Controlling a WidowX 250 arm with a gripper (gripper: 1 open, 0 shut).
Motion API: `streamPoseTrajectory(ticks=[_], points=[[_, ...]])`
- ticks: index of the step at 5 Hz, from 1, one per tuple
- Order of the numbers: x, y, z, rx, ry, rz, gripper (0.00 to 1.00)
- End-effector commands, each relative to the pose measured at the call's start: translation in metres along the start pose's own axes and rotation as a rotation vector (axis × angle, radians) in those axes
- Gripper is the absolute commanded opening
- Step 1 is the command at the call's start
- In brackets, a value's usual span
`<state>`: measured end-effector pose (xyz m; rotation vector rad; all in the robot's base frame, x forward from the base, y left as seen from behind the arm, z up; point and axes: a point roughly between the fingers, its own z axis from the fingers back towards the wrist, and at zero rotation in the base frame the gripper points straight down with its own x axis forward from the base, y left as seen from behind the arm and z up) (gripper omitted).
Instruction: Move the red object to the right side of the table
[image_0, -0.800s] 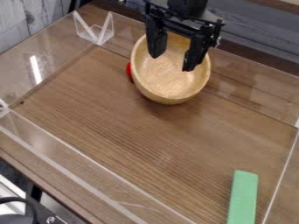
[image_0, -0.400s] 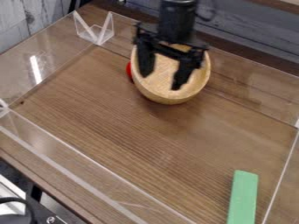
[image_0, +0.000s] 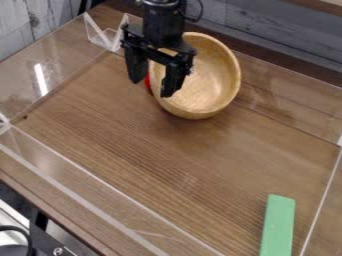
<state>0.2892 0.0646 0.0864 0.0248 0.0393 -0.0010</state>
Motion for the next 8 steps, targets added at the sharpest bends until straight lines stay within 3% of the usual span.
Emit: streamPoseTrajectory(ticks=[1,2,4,6,8], points=[[0.003,0.018,0.005,0.008,-0.062,-0.006,1.00],[0.006,0.033,0.000,0.011,-0.094,-0.012,1.00],[0.021,0.061,0.014,0.026,-0.129,0.108,1.00],[0.033,0.072,0.008,0.035,-0.169,0.094,1.00],[0.045,0.098,0.003,0.035,-0.198,0.089,1.00]])
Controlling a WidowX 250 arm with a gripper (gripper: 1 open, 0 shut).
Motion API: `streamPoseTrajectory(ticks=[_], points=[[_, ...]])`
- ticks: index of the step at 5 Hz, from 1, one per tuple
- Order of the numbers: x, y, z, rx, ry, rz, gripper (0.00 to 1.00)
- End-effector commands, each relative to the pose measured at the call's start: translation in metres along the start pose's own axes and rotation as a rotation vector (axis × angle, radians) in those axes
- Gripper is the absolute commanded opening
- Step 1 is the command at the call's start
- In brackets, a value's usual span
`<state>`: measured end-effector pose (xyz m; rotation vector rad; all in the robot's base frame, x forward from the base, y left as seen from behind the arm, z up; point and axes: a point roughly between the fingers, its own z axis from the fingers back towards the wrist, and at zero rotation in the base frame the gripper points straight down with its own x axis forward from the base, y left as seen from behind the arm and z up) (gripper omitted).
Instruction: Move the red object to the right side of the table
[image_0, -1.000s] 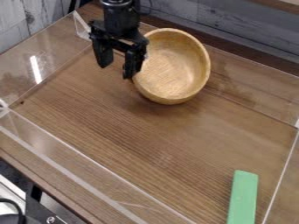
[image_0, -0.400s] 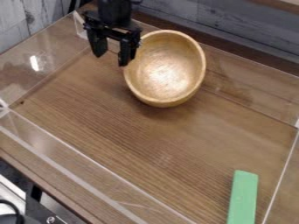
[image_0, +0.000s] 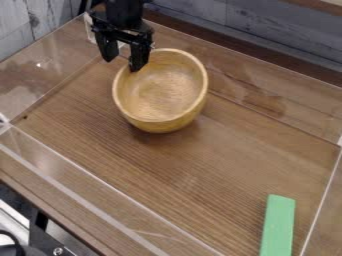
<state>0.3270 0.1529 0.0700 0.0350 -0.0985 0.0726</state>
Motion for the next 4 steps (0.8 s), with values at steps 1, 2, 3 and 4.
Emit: streamPoseTrajectory(ticks=[1,2,3,4], points=[[0.020,0.015,0.025,0.023,-0.068,0.060,1.00],[0.028,0.020,0.031,0.021,-0.067,0.110,1.00],[0.030,0.021,0.022,0.017,-0.056,0.090,1.00],[0.032,0.022,0.015,0.013,-0.047,0.072,1.00]])
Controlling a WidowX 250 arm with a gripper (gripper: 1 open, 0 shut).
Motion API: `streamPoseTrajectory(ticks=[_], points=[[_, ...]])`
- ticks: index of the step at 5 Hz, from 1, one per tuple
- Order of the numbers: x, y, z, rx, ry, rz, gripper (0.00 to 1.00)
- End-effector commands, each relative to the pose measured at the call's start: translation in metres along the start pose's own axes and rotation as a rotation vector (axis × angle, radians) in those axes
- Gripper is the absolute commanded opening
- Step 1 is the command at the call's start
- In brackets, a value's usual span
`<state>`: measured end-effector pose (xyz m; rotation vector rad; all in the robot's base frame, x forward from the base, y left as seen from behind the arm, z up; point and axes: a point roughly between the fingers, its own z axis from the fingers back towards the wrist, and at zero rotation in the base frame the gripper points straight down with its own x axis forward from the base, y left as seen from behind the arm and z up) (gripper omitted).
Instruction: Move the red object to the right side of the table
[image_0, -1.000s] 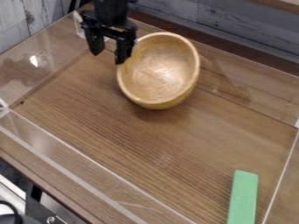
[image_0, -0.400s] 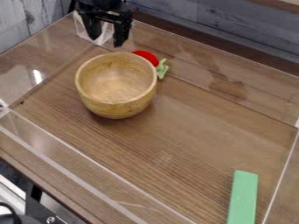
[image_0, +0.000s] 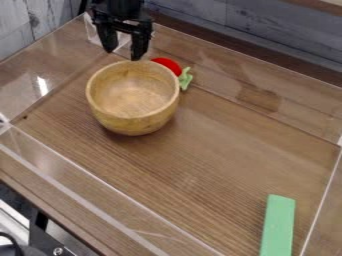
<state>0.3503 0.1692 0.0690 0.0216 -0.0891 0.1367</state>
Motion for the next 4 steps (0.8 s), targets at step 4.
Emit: streamPoseTrajectory(ticks=[4], points=[[0.015,-0.024,-0.004,0.027,-0.020,0.111,1.00]])
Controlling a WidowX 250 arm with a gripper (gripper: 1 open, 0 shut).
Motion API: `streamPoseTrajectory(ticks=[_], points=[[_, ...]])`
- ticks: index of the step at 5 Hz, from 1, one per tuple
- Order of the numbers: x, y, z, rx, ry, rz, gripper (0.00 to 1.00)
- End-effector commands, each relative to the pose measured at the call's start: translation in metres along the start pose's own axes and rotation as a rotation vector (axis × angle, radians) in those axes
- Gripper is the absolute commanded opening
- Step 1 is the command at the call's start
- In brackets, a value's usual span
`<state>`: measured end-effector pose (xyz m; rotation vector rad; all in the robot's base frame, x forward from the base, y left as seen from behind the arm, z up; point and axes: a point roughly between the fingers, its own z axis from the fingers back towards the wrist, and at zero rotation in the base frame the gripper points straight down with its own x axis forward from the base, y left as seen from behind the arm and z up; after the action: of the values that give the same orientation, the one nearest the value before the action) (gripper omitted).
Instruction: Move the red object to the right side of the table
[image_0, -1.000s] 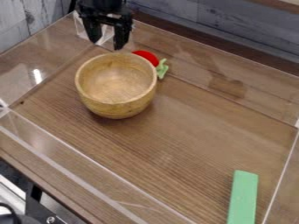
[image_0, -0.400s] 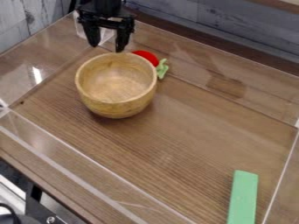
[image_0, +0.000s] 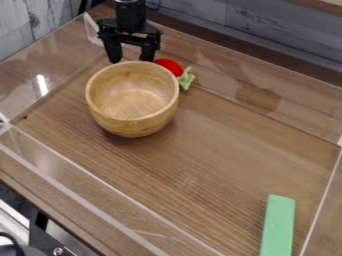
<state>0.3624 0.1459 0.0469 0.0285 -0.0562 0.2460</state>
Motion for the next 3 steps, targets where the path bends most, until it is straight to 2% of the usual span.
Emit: streamPoseTrajectory(ticks=[1,3], points=[[0.012,-0.003,0.016,-0.011,-0.057,0.050,1.00],[0.009,-0.019,0.008,-0.057,-0.061,0.159,1.00]])
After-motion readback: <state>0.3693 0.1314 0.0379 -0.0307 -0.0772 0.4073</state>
